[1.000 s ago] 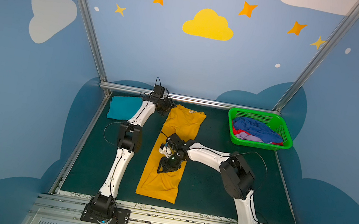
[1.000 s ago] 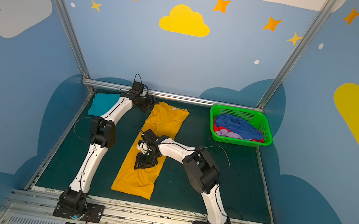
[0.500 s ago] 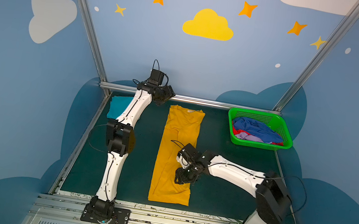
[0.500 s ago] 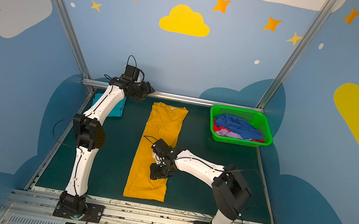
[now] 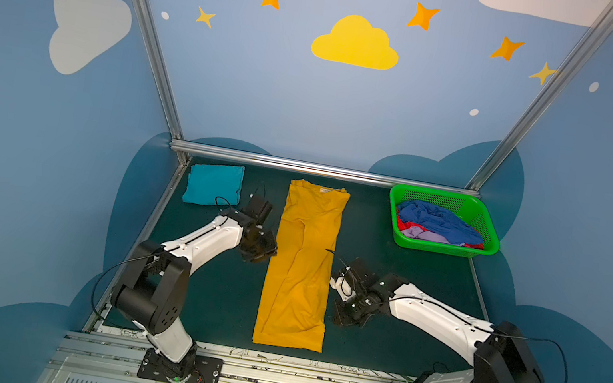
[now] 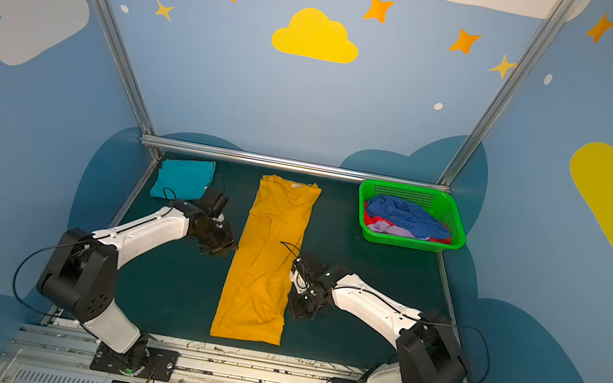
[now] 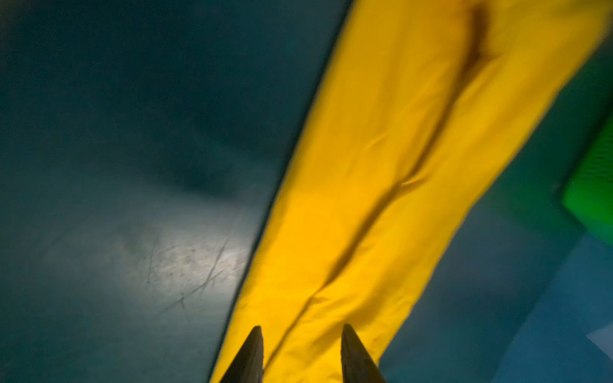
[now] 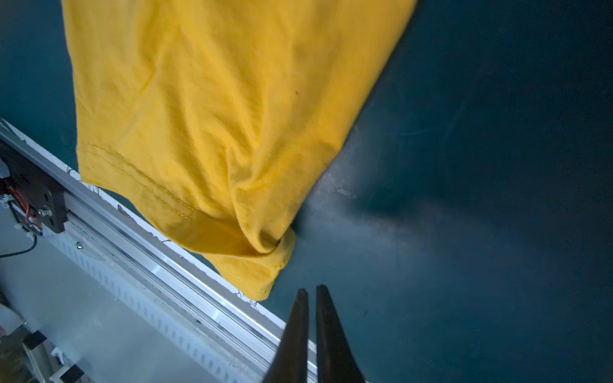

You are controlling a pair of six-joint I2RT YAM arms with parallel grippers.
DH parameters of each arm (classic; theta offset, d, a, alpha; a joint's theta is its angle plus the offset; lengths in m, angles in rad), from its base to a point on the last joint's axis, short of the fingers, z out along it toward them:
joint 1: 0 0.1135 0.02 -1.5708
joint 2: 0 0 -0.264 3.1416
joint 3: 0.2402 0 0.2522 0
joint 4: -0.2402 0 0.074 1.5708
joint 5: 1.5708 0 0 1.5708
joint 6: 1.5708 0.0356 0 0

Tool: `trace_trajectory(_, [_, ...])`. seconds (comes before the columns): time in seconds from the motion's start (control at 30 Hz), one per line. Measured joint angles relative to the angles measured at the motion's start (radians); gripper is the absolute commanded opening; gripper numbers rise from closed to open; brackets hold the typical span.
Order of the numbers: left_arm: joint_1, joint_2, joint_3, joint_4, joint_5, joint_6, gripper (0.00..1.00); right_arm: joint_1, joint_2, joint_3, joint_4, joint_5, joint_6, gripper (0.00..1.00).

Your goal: Fold and stack the t-shirts

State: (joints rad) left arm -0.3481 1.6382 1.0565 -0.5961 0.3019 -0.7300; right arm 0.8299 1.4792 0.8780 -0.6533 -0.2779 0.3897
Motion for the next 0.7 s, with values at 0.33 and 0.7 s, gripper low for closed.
trace_trajectory(0.33, [-0.157, 0.151, 0.059, 0.133, 0.029, -0.085, 0.43, 0.018, 0.058, -0.013, 0.127, -0.08, -0.01, 0.38])
trace_trajectory(0.7, [-0.198, 0.282, 0.164, 0.208, 0.053, -0.129, 0.38, 0.042, 0.113, -0.078, 0.185, -0.113, 0.011, 0.22])
